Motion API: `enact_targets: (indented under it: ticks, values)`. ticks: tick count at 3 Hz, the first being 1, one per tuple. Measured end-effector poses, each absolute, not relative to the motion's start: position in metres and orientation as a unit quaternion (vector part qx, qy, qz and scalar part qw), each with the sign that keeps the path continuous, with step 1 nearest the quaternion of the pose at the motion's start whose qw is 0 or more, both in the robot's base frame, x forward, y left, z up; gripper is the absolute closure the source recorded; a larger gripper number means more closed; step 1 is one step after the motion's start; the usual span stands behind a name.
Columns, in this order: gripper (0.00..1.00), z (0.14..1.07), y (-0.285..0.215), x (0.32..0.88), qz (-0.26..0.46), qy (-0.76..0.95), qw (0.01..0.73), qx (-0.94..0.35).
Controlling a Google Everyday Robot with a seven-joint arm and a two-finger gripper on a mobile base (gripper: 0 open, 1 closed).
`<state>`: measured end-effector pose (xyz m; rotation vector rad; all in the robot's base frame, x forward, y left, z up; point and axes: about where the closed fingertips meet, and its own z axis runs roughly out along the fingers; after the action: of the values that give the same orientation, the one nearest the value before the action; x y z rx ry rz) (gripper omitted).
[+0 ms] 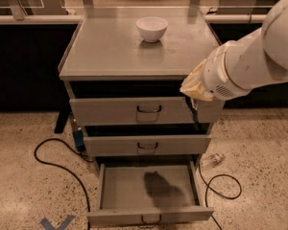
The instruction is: Place rxbar blueberry into bottom drawer
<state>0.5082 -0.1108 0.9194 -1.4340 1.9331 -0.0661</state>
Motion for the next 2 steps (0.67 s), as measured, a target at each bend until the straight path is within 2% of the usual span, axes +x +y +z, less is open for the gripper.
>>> enact_targets:
  ticks: [1, 2]
  values:
    - [1.00, 0.908, -0.110, 0.505, -0.011, 0.756, 0.351, -0.552]
    - [1.00, 0.857, -0.120, 0.507, 0.019, 0.780, 0.331, -0.531]
